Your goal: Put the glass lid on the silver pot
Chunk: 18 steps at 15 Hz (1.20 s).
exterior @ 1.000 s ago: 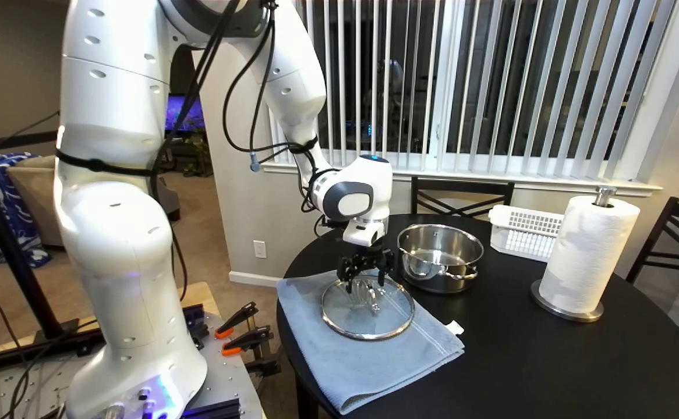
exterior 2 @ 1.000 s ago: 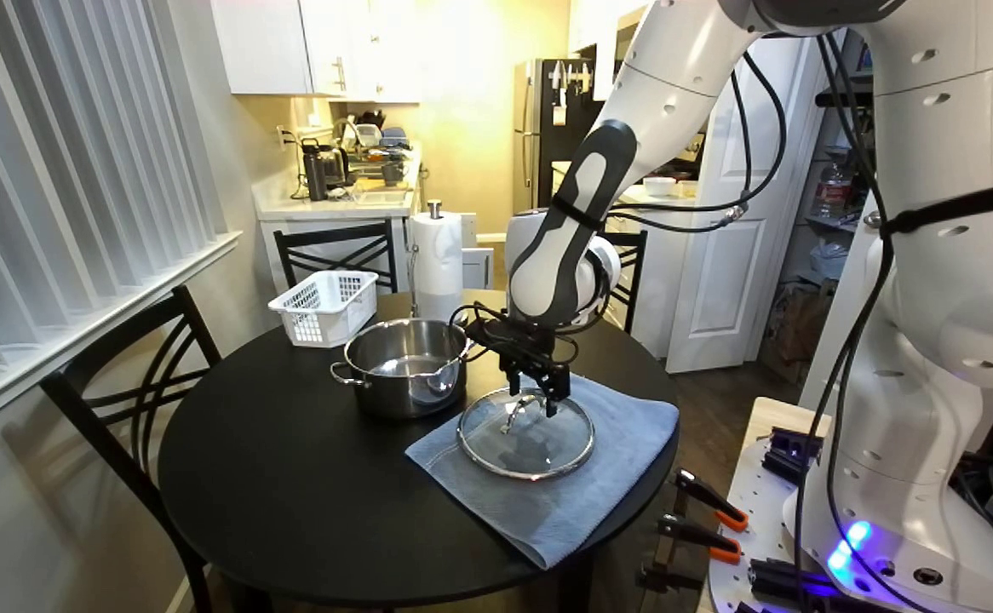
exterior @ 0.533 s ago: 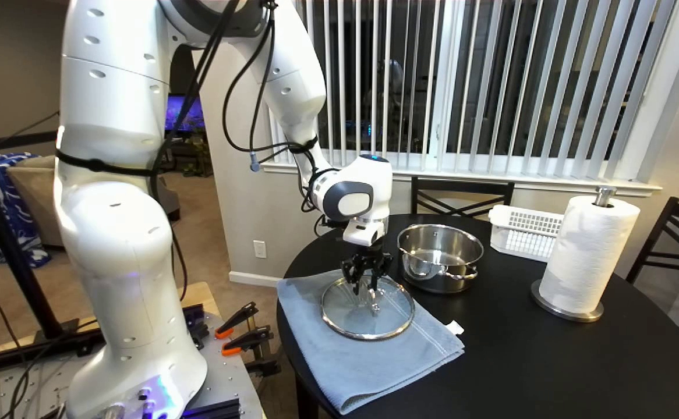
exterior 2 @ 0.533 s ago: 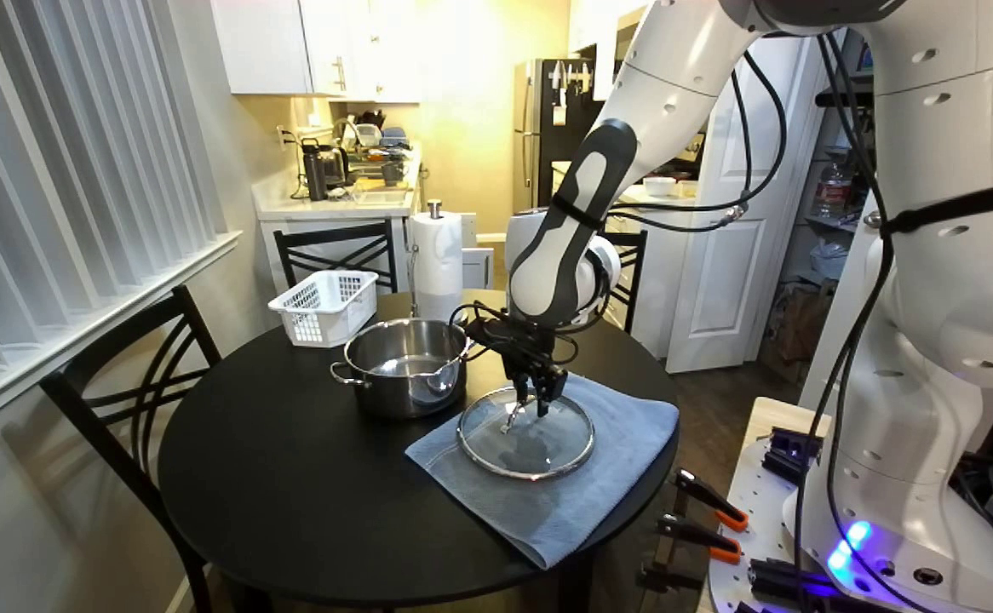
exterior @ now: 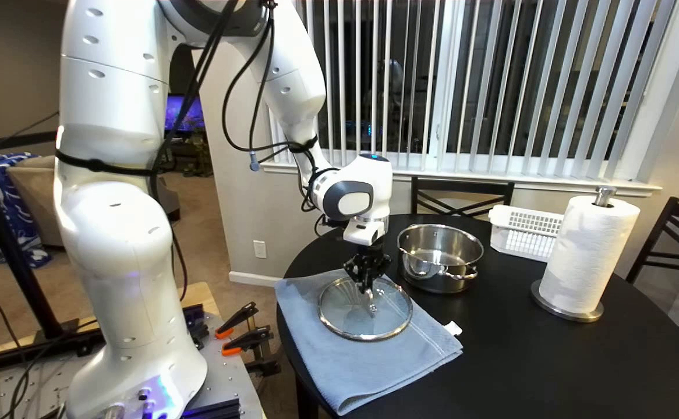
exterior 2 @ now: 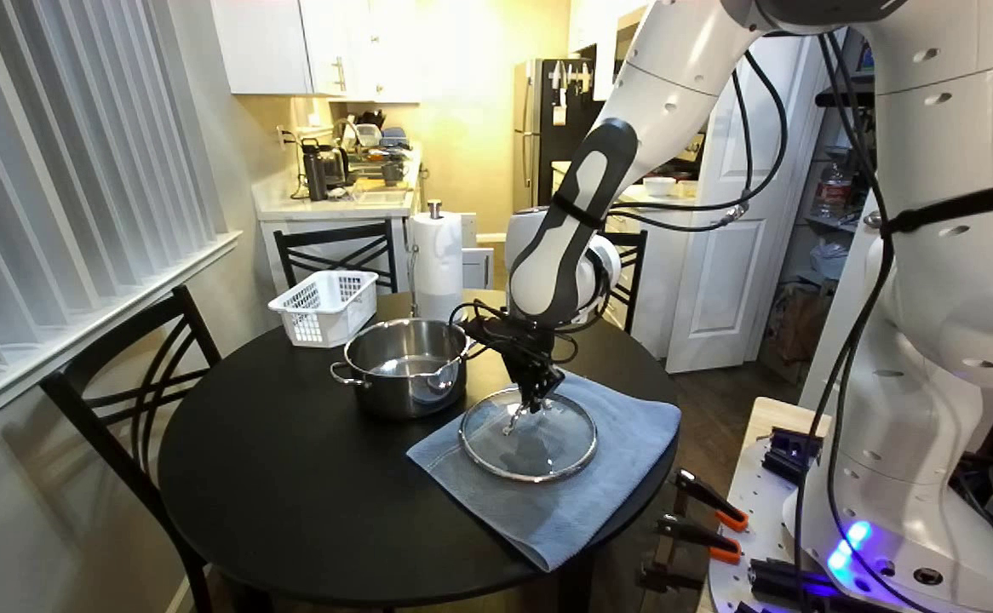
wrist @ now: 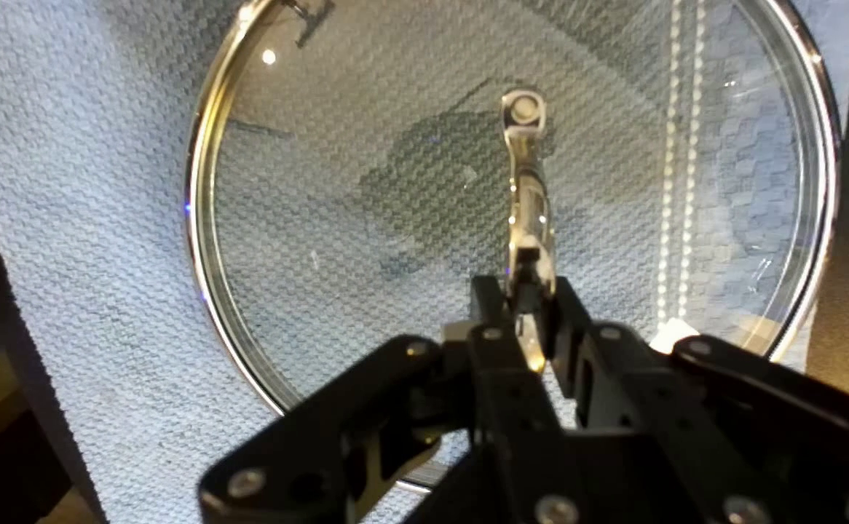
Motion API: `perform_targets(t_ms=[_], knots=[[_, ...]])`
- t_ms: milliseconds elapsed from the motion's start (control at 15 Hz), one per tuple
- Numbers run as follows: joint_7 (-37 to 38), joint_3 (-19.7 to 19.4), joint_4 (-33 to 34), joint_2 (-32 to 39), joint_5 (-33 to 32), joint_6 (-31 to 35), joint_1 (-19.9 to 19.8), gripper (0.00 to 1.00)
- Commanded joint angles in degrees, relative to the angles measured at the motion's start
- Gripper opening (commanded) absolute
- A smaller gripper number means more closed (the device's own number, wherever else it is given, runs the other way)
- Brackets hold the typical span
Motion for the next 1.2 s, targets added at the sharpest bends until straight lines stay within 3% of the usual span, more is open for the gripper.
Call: perform_targets(t_ms=[0, 467, 733, 1133], knots=[[2.7, 0.2, -2.9, -2.9, -2.1, 1.0, 0.0, 0.07], [4.0, -0.6, -4.9, -6.3, -3.7, 2.0, 0.7, 0.07], [9.2, -1.1, -6.7, -10.1, -9.5, 0.9, 0.9, 0.07], [15.3, 1.4, -6.3, -16.0, -16.6, -2.4, -1.1, 0.07]])
